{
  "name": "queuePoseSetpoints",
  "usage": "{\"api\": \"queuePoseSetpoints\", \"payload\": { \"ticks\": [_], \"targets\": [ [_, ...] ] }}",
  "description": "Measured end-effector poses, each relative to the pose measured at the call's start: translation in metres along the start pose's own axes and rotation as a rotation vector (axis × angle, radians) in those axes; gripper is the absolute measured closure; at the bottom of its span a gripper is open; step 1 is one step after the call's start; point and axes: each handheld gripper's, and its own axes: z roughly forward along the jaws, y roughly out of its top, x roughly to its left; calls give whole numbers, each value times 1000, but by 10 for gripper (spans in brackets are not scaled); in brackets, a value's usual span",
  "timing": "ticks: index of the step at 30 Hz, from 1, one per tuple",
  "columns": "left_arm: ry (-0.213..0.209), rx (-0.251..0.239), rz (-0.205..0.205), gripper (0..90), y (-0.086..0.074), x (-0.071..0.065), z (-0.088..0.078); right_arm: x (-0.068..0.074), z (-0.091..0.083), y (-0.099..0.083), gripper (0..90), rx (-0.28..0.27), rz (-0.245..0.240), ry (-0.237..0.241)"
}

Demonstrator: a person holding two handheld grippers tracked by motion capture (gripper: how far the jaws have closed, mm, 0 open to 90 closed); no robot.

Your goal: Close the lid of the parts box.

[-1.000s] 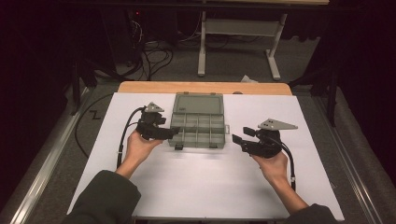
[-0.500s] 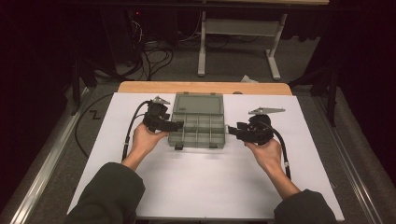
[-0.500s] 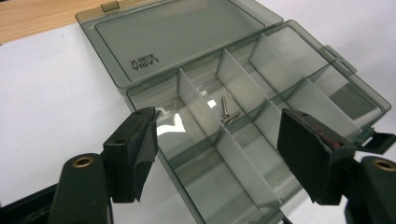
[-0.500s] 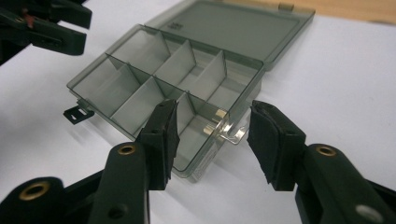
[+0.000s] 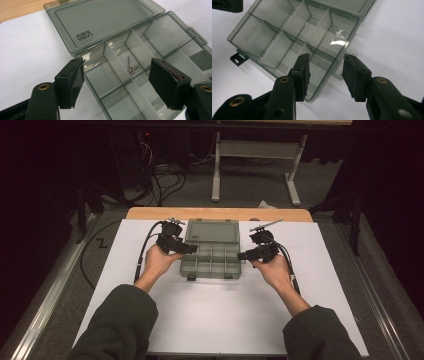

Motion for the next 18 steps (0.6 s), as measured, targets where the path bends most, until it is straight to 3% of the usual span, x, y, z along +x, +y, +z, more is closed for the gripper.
{"api": "queuePoseSetpoints", "payload": {
  "ticks": [7,18],
  "targets": [
    [4,16,-22,291,5,11,4,0,9,14,614,89,43,-14],
    [26,56,-16,267,19,14,17,-3,25,22,617,160,87,-35]
  ]
}}
